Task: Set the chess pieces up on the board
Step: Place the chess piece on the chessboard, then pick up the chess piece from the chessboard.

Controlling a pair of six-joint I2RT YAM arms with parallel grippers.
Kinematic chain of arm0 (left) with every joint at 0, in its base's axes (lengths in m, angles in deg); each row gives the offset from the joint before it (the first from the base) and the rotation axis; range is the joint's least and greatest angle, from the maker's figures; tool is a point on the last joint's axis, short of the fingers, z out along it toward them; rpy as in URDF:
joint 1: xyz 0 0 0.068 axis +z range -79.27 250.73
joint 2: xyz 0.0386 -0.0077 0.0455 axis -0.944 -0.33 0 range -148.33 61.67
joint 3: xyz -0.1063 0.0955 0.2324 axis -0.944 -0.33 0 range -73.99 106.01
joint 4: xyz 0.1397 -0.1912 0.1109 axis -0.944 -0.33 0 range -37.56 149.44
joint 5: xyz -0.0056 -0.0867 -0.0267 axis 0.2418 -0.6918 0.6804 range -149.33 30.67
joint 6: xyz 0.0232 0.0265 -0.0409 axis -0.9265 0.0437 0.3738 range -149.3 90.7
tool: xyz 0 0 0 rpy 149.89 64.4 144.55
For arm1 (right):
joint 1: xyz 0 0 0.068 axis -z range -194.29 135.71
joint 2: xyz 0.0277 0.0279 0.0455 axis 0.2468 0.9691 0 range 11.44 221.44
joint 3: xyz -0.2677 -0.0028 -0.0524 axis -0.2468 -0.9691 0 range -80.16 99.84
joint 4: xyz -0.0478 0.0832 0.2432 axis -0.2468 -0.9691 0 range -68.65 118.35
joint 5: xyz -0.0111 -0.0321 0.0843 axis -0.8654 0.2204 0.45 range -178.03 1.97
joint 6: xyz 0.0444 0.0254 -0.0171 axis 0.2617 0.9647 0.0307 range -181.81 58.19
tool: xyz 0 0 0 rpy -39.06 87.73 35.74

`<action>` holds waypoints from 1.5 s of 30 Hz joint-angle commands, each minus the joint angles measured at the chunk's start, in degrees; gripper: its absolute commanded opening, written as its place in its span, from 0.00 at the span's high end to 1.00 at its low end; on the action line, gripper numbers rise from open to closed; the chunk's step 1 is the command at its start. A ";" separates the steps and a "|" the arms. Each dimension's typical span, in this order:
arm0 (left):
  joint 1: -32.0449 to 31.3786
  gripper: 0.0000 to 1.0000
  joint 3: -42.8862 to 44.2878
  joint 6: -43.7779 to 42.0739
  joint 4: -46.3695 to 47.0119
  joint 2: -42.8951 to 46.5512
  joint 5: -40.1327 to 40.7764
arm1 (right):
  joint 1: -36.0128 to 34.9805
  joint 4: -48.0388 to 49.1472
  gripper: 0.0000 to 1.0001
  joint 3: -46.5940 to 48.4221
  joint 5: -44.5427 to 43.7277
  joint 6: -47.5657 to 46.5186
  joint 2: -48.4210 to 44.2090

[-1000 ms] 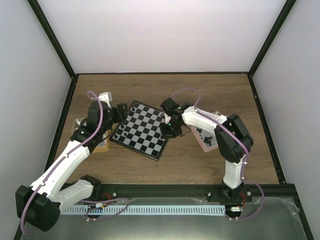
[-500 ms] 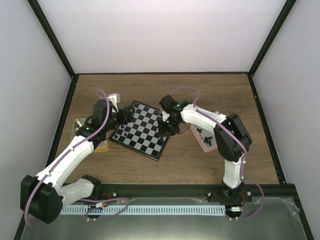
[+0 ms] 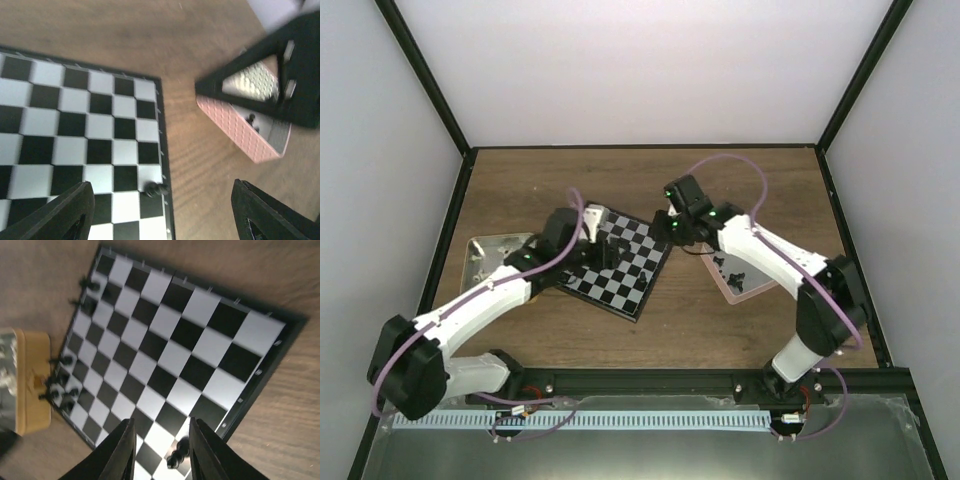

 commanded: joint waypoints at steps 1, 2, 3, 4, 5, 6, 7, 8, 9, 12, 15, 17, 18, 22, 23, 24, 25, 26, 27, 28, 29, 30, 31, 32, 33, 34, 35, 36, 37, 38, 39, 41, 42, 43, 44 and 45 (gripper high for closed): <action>-6.31 0.24 2.02 -2.58 -2.17 -4.57 2.77 | 2.64 6.29 0.69 -4.98 -7.53 5.77 -5.01; -7.64 0.24 2.72 -2.89 -2.87 -5.82 3.13 | 3.13 6.79 0.68 -6.29 -8.03 6.11 -5.99; -8.82 0.25 3.47 -3.16 -3.60 -7.17 3.23 | 3.68 7.27 0.67 -7.93 -8.28 6.44 -6.78; -9.91 0.25 4.16 -3.32 -4.14 -8.36 3.35 | 4.20 7.87 0.67 -9.04 -8.33 6.66 -7.78; -10.80 0.25 4.81 -3.24 -4.55 -9.71 3.48 | 4.71 8.15 0.66 -10.13 -8.26 6.84 -8.40; -11.46 0.25 5.35 -2.75 -5.00 -10.92 3.91 | 5.08 8.43 0.64 -11.03 -8.18 7.11 -8.86; -11.83 0.25 5.93 -2.00 -5.41 -12.17 4.38 | 5.35 8.68 0.63 -11.93 -8.14 7.23 -9.32; -12.09 0.25 6.65 -1.29 -5.97 -13.54 4.52 | 5.53 9.00 0.63 -12.81 -7.97 7.34 -9.70; -12.22 0.25 7.34 -0.83 -6.55 -14.77 4.43 | 5.67 9.30 0.63 -13.55 -7.86 7.41 -10.07; -12.62 0.26 9.34 0.96 -8.25 -18.24 5.01 | 6.12 9.86 0.62 -15.35 -7.72 7.53 -10.76; -12.92 0.31 10.55 1.75 -9.06 -21.29 4.80 | 6.69 10.63 0.62 -16.78 -7.46 7.56 -11.40; -13.03 0.35 11.43 1.75 -9.86 -23.06 3.92 | 6.95 11.02 0.62 -17.40 -7.43 7.49 -11.77; -13.04 0.38 12.03 1.64 -10.42 -24.06 3.50 | 7.10 11.15 0.62 -17.59 -7.50 7.38 -11.83; -13.12 0.46 13.76 1.49 -12.48 -27.11 3.16 | 7.33 10.84 0.62 -17.75 -9.00 6.92 -12.38; -13.08 0.48 14.00 1.45 -12.71 -27.48 3.45 | 7.37 10.81 0.62 -17.75 -9.64 6.72 -12.62; -13.12 0.51 14.30 1.45 -12.81 -27.80 3.78 | 7.34 10.73 0.62 -17.75 -10.27 6.58 -12.87; -13.10 0.53 14.44 1.48 -12.84 -27.96 4.24 | 7.33 10.64 0.62 -17.75 -10.75 6.46 -13.11; -13.11 0.55 14.70 1.48 -12.84 -28.09 4.77 | 7.37 10.58 0.62 -17.75 -11.25 6.29 -13.40; -13.09 0.58 15.04 1.57 -12.83 -28.21 5.52 | 7.34 10.54 0.62 -17.82 -11.65 6.17 -13.71; -13.12 0.59 15.25 1.57 -12.84 -28.37 6.48 | 7.32 10.54 0.62 -17.84 -11.90 6.00 -13.88; -13.13 0.60 15.42 1.54 -12.84 -28.36 7.54 | 7.33 10.47 0.62 -17.92 -12.00 5.91 -14.01; -13.12 0.60 15.59 1.39 -12.76 -28.53 8.35 | 7.33 10.45 0.62 -17.99 -12.07 5.87 -14.10; -13.13 0.60 15.82 1.26 -12.80 -28.80 8.70 | 7.33 10.37 0.62 -18.22 -12.13 5.83 -14.27; -13.13 0.60 16.03 1.10 -12.76 -29.17 8.86 | 7.33 10.45 0.62 -18.41 -12.12 5.72 -14.39; -13.06 0.60 16.34 1.21 -12.69 -29.53 8.67 | 7.32 10.45 0.62 -18.66 -12.11 5.77 -14.53; -13.08 0.60 16.40 1.23 -12.55 -29.97 8.17 | 7.33 10.46 0.62 -18.85 -12.23 5.72 -14.64; -13.12 0.61 16.50 1.31 -12.42 -30.37 7.56 | 7.33 10.41 0.62 -19.01 -12.35 5.69 -14.70; -13.12 0.62 16.43 1.32 -12.32 -30.50 7.38 | 7.33 10.33 0.63 -19.08 -12.44 5.72 -14.74; -13.11 0.64 16.43 1.28 -12.26 -30.71 7.33 | 7.33 10.28 0.63 -19.15 -12.58 5.80 -14.77; -13.13 0.65 16.37 1.19 -12.37 -30.84 7.40 | 7.33 10.29 0.63 -19.23 -12.76 5.87 -14.82; -13.13 0.65 16.44 0.93 -12.52 -30.93 7.55 | 7.32 10.31 0.63 -19.32 -12.85 5.98 -14.85; -13.11 0.69 16.61 0.61 -12.79 -31.05 7.94 | 7.33 10.48 0.63 -19.42 -12.80 6.24 -14.91; -13.12 0.73 16.69 0.49 -12.90 -31.07 8.13 | 7.33 10.49 0.63 -19.38 -12.75 6.35 -14.92; -13.06 0.76 16.79 0.38 -12.99 -31.07 8.41 | 7.33 10.61 0.63 -19.35 -12.73 6.50 -14.92; -13.11 0.79 16.94 0.33 -13.09 -31.10 8.70 | 7.37 10.61 0.63 -19.34 -12.73 6.60 -14.81; -13.12 0.80 17.06 0.35 -13.10 -31.10 9.24 | 7.34 10.63 0.63 -19.31 -12.73 6.65 -14.83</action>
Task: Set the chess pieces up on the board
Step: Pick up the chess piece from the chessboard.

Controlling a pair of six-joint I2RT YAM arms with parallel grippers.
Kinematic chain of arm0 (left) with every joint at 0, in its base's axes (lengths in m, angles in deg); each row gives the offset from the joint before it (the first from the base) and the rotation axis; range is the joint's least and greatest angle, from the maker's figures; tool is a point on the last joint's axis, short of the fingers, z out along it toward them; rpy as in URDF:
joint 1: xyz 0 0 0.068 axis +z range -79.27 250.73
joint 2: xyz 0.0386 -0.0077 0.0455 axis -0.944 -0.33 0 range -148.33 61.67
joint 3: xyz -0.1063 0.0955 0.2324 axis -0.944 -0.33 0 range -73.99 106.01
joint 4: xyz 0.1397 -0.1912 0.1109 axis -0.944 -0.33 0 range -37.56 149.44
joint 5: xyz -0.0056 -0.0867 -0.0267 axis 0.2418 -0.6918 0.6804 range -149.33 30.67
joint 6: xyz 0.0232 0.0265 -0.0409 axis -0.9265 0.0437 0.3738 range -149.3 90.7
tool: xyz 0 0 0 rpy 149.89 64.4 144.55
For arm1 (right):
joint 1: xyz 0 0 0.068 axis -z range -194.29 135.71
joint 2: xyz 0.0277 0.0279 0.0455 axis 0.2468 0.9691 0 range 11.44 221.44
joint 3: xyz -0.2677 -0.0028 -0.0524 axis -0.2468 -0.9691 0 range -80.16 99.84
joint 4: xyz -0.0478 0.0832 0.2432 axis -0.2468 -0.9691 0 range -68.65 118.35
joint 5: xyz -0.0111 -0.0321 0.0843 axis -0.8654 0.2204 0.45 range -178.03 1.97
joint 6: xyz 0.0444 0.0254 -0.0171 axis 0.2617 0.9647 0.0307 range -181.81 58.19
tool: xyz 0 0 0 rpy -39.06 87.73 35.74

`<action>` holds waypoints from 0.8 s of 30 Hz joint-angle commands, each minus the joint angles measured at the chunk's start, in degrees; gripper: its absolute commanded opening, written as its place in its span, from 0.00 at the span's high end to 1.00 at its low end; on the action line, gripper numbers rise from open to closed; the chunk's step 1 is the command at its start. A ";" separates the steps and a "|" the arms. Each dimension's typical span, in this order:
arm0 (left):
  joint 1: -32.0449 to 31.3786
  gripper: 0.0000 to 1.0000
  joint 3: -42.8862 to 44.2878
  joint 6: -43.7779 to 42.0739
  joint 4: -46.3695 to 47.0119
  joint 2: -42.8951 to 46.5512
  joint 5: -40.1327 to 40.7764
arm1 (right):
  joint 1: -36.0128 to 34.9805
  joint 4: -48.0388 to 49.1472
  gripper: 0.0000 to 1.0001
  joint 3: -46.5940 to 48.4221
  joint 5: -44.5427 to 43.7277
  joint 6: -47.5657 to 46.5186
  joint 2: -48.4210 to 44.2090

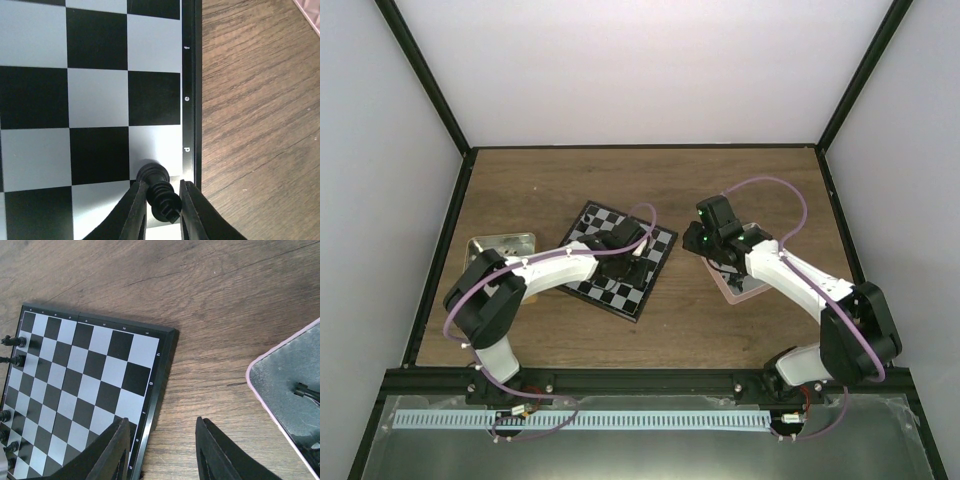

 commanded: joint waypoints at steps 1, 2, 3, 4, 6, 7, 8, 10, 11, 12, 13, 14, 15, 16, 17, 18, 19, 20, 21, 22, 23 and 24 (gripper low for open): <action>-0.23 0.81 1.96 -0.72 -0.19 -0.28 2.65 | 0.41 0.50 0.62 0.21 -1.60 0.44 -1.25; -0.24 0.83 2.25 -0.81 -0.57 -0.02 3.93 | 0.35 0.49 0.63 0.18 -1.60 0.47 -1.33; -0.25 0.84 2.58 -0.81 -0.87 0.29 5.42 | 0.34 0.44 0.63 0.13 -1.66 0.46 -1.39; -0.25 0.84 2.79 -0.87 -1.22 0.87 7.01 | 0.37 0.34 0.62 0.20 -1.69 0.39 -1.39; -0.07 0.84 3.39 -0.96 -2.15 2.03 10.71 | 0.34 0.22 0.63 0.00 -1.78 0.37 -1.55; 0.13 0.84 3.72 -1.12 -2.89 2.65 12.64 | 0.34 0.22 0.62 -0.09 -1.86 0.38 -1.71; 0.37 0.84 3.90 -1.30 -3.51 3.25 14.43 | 0.34 0.27 0.63 -0.18 -1.87 0.40 -1.75; 1.17 0.85 3.93 -1.80 -4.54 4.27 17.26 | 0.32 0.56 0.62 -0.51 -1.70 0.48 -1.87; 1.84 0.85 3.99 -2.21 -5.07 4.70 18.51 | 0.33 0.64 0.63 -0.63 -1.57 0.58 -1.93; 2.55 0.85 4.01 -2.46 -5.56 5.00 19.13 | 0.34 0.78 0.63 -0.71 -1.34 0.62 -1.91; 3.45 0.85 3.96 -2.67 -5.99 5.16 19.54 | 0.34 0.91 0.63 -0.81 -1.12 0.69 -1.88; 4.43 0.85 4.00 -2.87 -6.39 5.25 19.84 | 0.34 1.02 0.63 -0.89 -0.89 0.72 -1.87; 5.42 0.85 3.93 -2.91 -6.78 5.26 20.18 | 0.34 1.13 0.63 -0.94 -0.70 0.83 -1.83; 6.54 0.85 3.97 -2.91 -7.16 5.24 20.19 | 0.34 1.14 0.63 -0.98 -0.57 0.88 -1.86; 7.57 0.85 3.86 -2.92 -7.31 5.33 20.05 | 0.34 1.10 0.63 -1.02 -0.43 0.91 -1.87; 8.72 0.85 3.90 -2.73 -7.53 5.29 19.93 | 0.34 1.18 0.63 -1.14 -0.39 0.91 -1.92; 10.05 0.84 3.91 -2.47 -7.74 5.15 19.73 | 0.35 1.12 0.63 -1.26 -0.33 0.88 -2.03; 11.36 0.84 3.98 -2.40 -7.89 4.84 19.09 | 0.36 1.30 0.62 -1.41 -0.30 0.92 -2.17; 12.84 0.85 4.05 -2.27 -7.95 4.45 18.43 | 0.34 1.50 0.63 -1.64 -0.29 0.81 -2.32; 14.14 0.85 4.13 -2.14 -8.24 3.76 17.99 | 0.38 1.66 0.63 -1.86 -0.21 0.80 -2.43; 15.29 0.85 4.14 -2.17 -8.35 3.45 17.84 | 0.34 1.77 0.63 -1.97 -0.15 0.84 -2.47; 16.38 0.85 4.17 -2.25 -8.36 3.06 17.57 | 0.34 1.80 0.63 -2.07 -0.01 0.77 -2.42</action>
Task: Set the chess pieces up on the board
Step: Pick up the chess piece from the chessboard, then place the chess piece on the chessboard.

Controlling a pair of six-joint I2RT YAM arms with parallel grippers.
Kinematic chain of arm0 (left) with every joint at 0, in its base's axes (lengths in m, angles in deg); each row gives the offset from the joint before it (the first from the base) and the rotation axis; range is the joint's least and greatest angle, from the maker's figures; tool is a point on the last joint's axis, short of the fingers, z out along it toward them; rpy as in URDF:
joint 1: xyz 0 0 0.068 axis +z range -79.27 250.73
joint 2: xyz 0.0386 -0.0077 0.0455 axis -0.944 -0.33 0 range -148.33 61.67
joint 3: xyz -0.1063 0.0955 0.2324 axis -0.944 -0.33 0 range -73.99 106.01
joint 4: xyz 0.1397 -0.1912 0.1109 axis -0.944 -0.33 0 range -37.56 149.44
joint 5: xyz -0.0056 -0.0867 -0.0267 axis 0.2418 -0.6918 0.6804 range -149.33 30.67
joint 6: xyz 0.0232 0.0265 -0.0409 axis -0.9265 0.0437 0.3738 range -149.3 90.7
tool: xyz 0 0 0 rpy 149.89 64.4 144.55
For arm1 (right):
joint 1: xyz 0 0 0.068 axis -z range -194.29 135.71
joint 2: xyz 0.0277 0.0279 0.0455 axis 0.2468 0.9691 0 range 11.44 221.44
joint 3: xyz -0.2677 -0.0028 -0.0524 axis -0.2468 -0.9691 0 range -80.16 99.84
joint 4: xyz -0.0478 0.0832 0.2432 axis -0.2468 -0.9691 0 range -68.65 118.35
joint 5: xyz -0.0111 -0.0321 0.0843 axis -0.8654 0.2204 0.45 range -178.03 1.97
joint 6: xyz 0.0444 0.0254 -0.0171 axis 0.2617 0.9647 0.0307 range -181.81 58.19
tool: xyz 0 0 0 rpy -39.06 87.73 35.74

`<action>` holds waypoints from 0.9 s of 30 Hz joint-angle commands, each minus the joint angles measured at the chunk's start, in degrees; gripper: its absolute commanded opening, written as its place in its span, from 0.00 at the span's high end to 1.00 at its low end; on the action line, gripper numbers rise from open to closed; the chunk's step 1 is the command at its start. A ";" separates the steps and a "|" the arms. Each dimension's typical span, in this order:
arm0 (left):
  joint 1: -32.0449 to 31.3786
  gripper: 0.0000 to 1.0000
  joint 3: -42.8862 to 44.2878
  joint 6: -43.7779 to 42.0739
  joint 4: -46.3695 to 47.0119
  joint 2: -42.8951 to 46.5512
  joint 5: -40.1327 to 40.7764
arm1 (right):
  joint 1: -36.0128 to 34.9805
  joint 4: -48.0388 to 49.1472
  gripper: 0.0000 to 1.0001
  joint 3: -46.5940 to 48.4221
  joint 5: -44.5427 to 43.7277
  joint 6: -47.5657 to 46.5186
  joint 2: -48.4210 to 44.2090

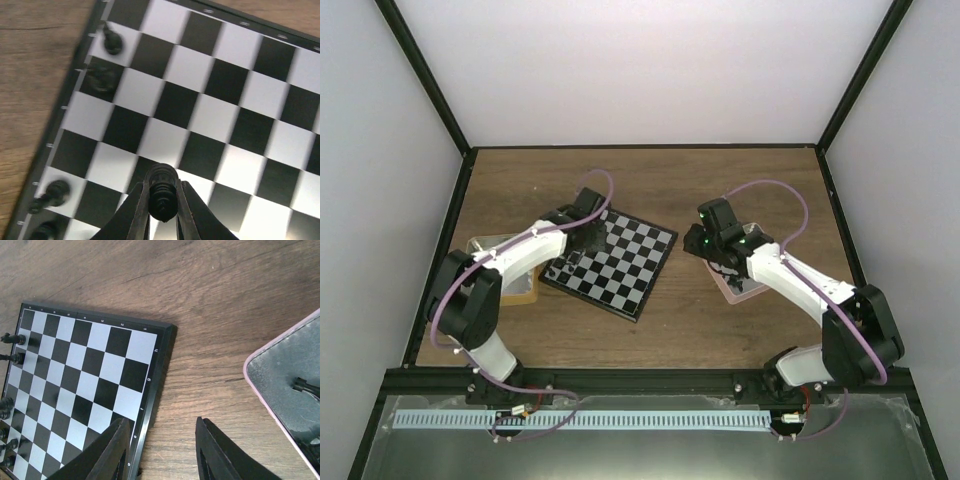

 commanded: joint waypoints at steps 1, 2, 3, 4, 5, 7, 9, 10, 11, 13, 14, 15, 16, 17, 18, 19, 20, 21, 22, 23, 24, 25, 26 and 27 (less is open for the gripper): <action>4.62 0.85 1.59 -0.56 -1.32 -1.77 -0.74 | 0.29 1.02 0.63 -0.87 -0.14 0.50 -1.52; 5.63 0.85 1.97 -1.04 -1.35 -2.22 -1.41 | 0.33 1.15 0.63 -0.96 0.05 0.59 -1.49; 6.50 0.85 2.69 -1.26 -1.77 -2.86 -1.91 | 0.35 1.32 0.63 -1.00 0.27 0.75 -1.61; 7.21 0.85 3.29 -1.42 -2.00 -3.41 -2.10 | 0.34 1.52 0.62 -1.03 0.54 0.85 -1.56; 7.90 0.85 3.90 -1.49 -2.10 -4.02 -1.98 | 0.34 1.76 0.63 -1.01 0.81 0.90 -1.55; 8.76 0.85 4.74 -1.33 -2.32 -5.10 -1.57 | 0.34 1.92 0.63 -0.73 1.05 0.87 -1.39; 9.77 0.85 5.26 -1.07 -2.34 -6.09 -0.76 | 0.34 1.77 0.63 -0.45 0.99 0.67 -1.18; 10.13 0.85 5.41 -1.15 -2.22 -6.35 -0.25 | 0.34 1.68 0.63 -0.34 0.91 0.53 -1.15; 10.59 0.85 5.45 -1.35 -1.81 -6.59 0.05 | 0.34 1.55 0.62 -0.36 0.82 0.44 -1.15; 11.75 0.85 5.69 -1.68 -1.35 -7.27 -1.20 | 0.38 1.56 0.63 -0.31 0.71 0.47 -1.27; 12.26 0.85 5.81 -1.81 -1.18 -7.54 -1.98 | 0.34 1.54 0.63 -0.43 0.71 0.42 -1.26; 12.52 0.85 5.76 -1.82 -0.87 -7.68 -2.51 | 0.34 1.60 0.63 -0.42 0.75 0.50 -1.16; 12.73 0.85 5.66 -1.87 -0.28 -7.72 -3.13 | 0.34 1.64 0.63 -0.47 0.83 0.61 -1.13; 12.94 0.85 5.55 -1.91 0.10 -7.79 -3.76 | 0.34 1.65 0.63 -0.50 0.90 0.72 -1.04; 13.04 0.85 5.50 -1.91 0.43 -7.80 -4.19 | 0.34 1.65 0.63 -0.44 1.00 0.71 -0.97; 13.09 0.85 5.56 -1.98 0.57 -7.94 -4.69 | 0.34 1.73 0.63 -0.41 1.09 0.79 -0.88; 13.12 0.85 5.69 -2.00 0.58 -8.10 -4.93 | 0.34 1.77 0.62 -0.40 1.14 0.77 -0.83; 13.21 0.85 5.74 -2.05 0.69 -8.23 -4.99 | 0.34 1.73 0.63 -0.35 1.22 0.75 -0.72; 13.32 0.85 5.76 -2.13 0.82 -8.37 -5.28 | 0.34 1.74 0.63 -0.31 1.23 0.73 -0.66; 13.37 0.85 5.78 -2.17 0.94 -8.54 -5.37 | 0.34 1.81 0.63 -0.30 1.23 0.73 -0.61; 13.43 0.84 5.87 -2.18 0.99 -8.75 -5.63 | 0.36 1.89 0.63 -0.29 1.16 0.73 -0.62; 13.50 0.84 5.88 -2.26 1.08 -8.96 -5.82 | 0.34 1.94 0.63 -0.30 1.07 0.73 -0.57; 13.56 0.84 5.95 -2.27 1.18 -9.26 -5.87 | 0.34 1.95 0.63 -0.31 1.06 0.74 -0.51; 13.49 0.84 5.89 -2.27 1.29 -9.36 -5.84 | 0.34 2.05 0.62 -0.31 1.10 0.79 -0.39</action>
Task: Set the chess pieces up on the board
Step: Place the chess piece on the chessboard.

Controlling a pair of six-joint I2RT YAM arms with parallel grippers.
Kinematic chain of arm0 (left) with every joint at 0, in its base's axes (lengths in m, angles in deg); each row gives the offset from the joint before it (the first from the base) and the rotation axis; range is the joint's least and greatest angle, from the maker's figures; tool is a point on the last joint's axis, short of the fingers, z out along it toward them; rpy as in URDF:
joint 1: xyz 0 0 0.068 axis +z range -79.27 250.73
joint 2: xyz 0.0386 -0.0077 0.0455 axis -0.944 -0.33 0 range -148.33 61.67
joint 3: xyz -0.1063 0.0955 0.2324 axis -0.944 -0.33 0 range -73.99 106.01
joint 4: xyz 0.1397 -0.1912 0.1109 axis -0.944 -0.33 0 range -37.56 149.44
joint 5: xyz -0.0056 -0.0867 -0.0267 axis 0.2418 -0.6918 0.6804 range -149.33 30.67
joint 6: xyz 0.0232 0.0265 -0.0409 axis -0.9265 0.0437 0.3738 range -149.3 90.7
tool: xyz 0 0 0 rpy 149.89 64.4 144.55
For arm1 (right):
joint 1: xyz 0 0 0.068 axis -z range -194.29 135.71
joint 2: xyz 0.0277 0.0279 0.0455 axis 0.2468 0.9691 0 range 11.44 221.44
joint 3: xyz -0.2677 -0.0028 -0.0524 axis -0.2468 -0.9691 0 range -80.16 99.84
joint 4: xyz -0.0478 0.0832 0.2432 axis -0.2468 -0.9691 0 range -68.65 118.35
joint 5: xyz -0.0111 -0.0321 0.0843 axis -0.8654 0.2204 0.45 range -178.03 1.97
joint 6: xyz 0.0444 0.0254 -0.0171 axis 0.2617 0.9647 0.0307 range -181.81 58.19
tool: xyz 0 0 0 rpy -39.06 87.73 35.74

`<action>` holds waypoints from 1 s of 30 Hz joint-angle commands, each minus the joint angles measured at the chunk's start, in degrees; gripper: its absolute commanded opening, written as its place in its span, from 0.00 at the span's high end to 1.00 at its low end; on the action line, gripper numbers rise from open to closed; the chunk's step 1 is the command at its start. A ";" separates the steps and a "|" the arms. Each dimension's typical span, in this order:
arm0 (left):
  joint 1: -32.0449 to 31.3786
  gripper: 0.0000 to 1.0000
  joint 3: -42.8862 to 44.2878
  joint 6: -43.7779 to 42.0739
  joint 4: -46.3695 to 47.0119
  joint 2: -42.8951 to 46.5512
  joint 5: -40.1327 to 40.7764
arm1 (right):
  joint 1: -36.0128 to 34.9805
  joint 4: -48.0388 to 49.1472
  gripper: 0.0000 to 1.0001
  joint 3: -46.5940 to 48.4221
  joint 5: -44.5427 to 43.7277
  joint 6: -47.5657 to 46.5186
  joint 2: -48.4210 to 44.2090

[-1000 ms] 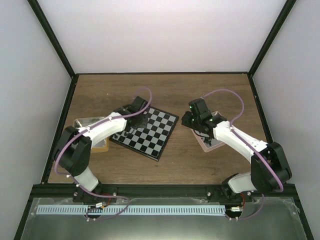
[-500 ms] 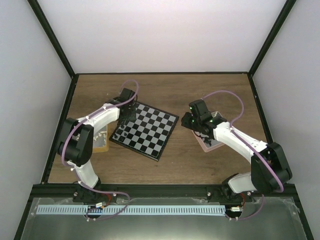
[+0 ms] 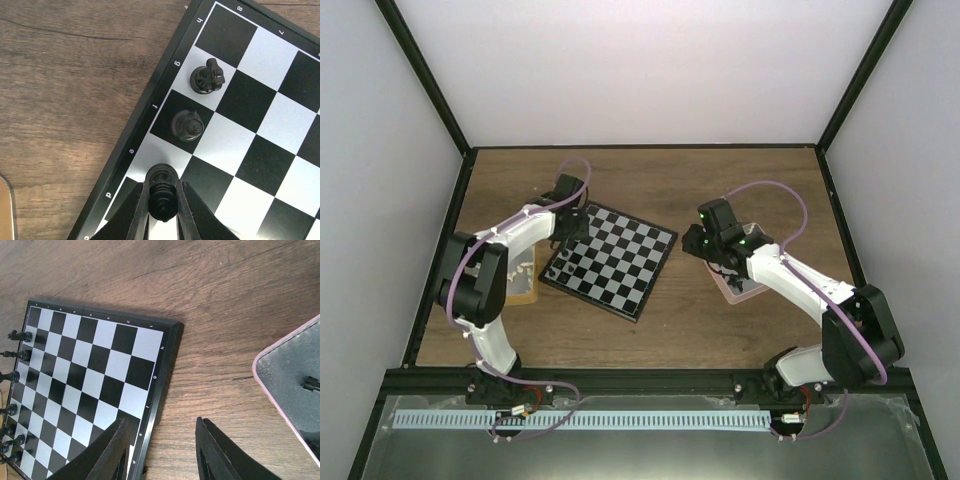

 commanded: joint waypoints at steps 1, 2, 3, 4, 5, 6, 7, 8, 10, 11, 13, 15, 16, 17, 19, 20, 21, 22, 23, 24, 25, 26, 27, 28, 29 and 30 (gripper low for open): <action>0.35 0.84 1.37 -0.74 1.33 -2.05 -0.88 | 0.34 0.92 0.63 0.52 -0.28 0.67 -0.25; 0.35 0.84 1.37 -0.74 1.31 -2.23 -0.68 | 0.38 1.00 0.62 0.46 -0.34 0.75 -0.21; 0.35 0.84 1.37 -0.74 1.29 -2.39 -0.61 | 0.35 1.08 0.63 0.31 -0.44 0.85 -0.22; 0.36 0.84 1.32 -0.74 1.38 -2.51 -0.51 | 0.34 1.25 0.63 0.24 -0.52 0.80 -0.32; 0.36 0.83 1.34 -0.74 1.38 -2.73 -0.52 | 0.34 1.30 0.63 0.16 -0.61 0.83 -0.40; 0.35 0.83 1.29 -0.66 1.30 -2.88 -0.57 | 0.34 1.31 0.63 0.22 -0.67 0.85 -0.51; 0.39 0.82 1.16 -0.65 1.34 -2.94 -0.65 | 0.34 1.24 0.63 0.28 -0.67 0.75 -0.58; 0.36 0.81 1.08 -0.66 1.26 -2.98 -0.53 | 0.34 1.22 0.63 0.28 -0.71 0.76 -0.74; 0.36 0.79 1.02 -0.65 1.12 -2.86 -0.30 | 0.33 1.19 0.63 0.12 -0.88 0.85 -1.11; 0.35 0.78 1.03 -0.65 1.05 -2.79 -0.32 | 0.34 1.29 0.63 -0.04 -0.93 0.94 -1.25; 0.35 0.74 1.10 -0.57 0.80 -2.48 -0.28 | 0.34 1.47 0.63 -0.36 -0.97 1.03 -1.48; 0.38 0.68 1.18 -0.56 0.41 -1.78 -0.16 | 0.34 1.35 0.63 -0.54 -0.99 0.94 -1.64; 0.35 0.65 1.27 -0.44 0.27 -1.23 -0.07 | 0.34 1.25 0.63 -0.55 -1.02 0.91 -1.58; 0.38 0.63 1.18 -0.33 0.16 -0.49 -0.06 | 0.34 1.10 0.63 -0.55 -1.19 0.87 -1.73; 0.30 0.58 1.15 -0.14 -0.24 1.27 -0.13 | 0.34 0.81 0.63 -0.64 -1.82 0.60 -2.01; 0.34 0.56 1.20 -0.08 -0.47 2.32 -0.33 | 0.35 0.60 0.63 -0.64 -2.45 0.48 -2.20; 0.31 0.54 1.36 -0.04 -0.80 3.36 -0.57 | 0.34 0.32 0.63 -0.64 -3.14 0.31 -2.39; 0.26 0.51 1.33 -0.14 -0.99 4.73 -0.76 | 0.34 0.00 0.63 -0.63 -3.95 0.03 -2.69; 0.23 0.48 1.17 -0.50 -1.07 6.14 -1.43 | 0.34 -0.35 0.62 -0.56 -4.84 -0.39 -2.95; 0.14 0.47 1.01 -0.87 -1.04 7.68 -2.06 | 0.34 -0.62 0.61 -0.62 -5.80 -0.89 -3.30; 0.13 0.45 0.83 -1.32 -1.08 9.36 -2.67 | 0.34 -1.09 0.58 -0.64 -6.94 -1.19 -3.51; 0.02 0.44 0.65 -1.88 -0.99 10.90 -3.30 | 0.34 -1.62 0.55 -0.72 -8.25 -1.44 -3.89; 0.00 0.43 0.44 -2.56 -0.82 12.63 -3.74 | 0.38 -2.27 0.53 -0.77 -9.74 -1.62 -4.18; -0.01 0.43 0.22 -3.41 -0.50 14.40 -4.31 | 0.42 -2.94 0.52 -0.96 -11.05 -1.80 -4.59; -0.04 0.43 -0.18 -4.26 0.02 16.21 -5.04 | 0.51 -3.49 0.50 -1.16 -12.32 -1.96 -5.07; -0.09 0.43 -0.71 -5.11 0.88 18.15 -5.74 | 0.63 -3.83 0.49 -1.49 -13.37 -2.15 -5.69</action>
